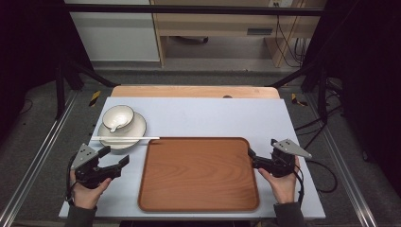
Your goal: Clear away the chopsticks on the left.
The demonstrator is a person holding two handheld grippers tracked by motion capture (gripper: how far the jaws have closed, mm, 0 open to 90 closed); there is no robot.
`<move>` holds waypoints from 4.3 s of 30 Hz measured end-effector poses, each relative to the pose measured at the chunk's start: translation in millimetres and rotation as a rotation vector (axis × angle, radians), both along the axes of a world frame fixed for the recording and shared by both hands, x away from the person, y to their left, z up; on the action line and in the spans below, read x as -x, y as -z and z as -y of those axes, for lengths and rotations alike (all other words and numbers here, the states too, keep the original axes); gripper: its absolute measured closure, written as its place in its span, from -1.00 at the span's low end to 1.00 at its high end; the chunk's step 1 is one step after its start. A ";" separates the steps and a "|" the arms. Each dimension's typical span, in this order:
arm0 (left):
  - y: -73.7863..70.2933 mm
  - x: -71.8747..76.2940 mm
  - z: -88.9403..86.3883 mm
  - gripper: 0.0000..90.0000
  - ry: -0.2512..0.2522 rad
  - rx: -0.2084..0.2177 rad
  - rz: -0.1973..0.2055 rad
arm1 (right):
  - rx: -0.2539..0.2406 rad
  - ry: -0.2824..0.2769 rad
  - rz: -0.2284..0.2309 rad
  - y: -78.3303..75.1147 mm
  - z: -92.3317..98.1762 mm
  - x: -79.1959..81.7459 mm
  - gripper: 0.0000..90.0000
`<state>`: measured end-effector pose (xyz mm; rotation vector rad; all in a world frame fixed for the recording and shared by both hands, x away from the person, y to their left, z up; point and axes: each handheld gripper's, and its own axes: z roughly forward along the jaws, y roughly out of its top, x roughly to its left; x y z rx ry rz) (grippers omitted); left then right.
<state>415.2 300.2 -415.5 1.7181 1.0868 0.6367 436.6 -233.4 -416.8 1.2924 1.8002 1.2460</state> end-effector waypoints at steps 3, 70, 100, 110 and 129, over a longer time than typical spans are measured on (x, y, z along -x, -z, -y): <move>-0.3 -1.4 -0.2 -0.62 0.003 -0.007 -0.004 | 0.000 0.000 -0.006 0.4 -0.2 0.1 -0.82; 33.3 -108.3 -42.9 0.11 0.072 -0.283 -0.144 | 0.041 -0.033 -0.043 3.3 -17.4 -2.4 -0.81; 31.2 -98.9 -28.0 0.72 0.134 -0.318 -0.224 | 0.037 -0.029 -0.042 3.4 -16.3 -2.3 -0.81; 30.8 -99.4 -27.1 0.86 0.121 -0.308 -0.238 | 0.036 -0.029 -0.046 4.1 -16.7 -2.5 -0.81; 36.4 -114.3 -17.6 0.79 0.068 -0.220 -0.271 | 0.032 -0.031 -0.044 3.5 -15.8 -2.5 -0.81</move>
